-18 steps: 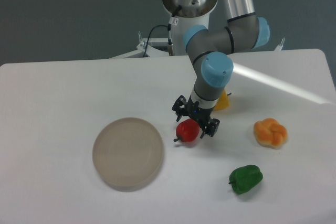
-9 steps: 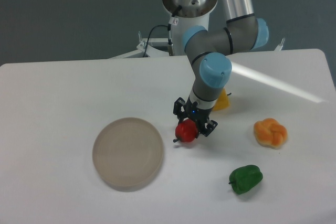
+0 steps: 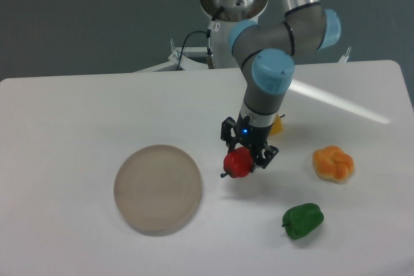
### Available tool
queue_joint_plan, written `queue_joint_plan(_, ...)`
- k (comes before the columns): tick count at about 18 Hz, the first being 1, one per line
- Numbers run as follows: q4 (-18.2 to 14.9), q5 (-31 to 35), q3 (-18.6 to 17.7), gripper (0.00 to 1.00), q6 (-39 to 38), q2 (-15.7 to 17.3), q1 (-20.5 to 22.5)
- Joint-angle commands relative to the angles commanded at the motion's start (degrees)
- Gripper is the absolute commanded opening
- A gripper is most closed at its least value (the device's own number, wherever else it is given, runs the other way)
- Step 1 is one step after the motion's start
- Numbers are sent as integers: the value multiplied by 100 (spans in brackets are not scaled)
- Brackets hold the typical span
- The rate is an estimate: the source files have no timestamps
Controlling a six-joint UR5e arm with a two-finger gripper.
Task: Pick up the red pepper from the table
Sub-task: 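Lift the red pepper and carry it toward the orange pepper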
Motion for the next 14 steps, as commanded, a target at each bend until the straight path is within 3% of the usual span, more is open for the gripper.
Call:
queue_joint_plan(6,-864,739,1248,39,1714,-447,194)
queue_joint_plan(14,-794,757,1699,39,2552,-905,388)
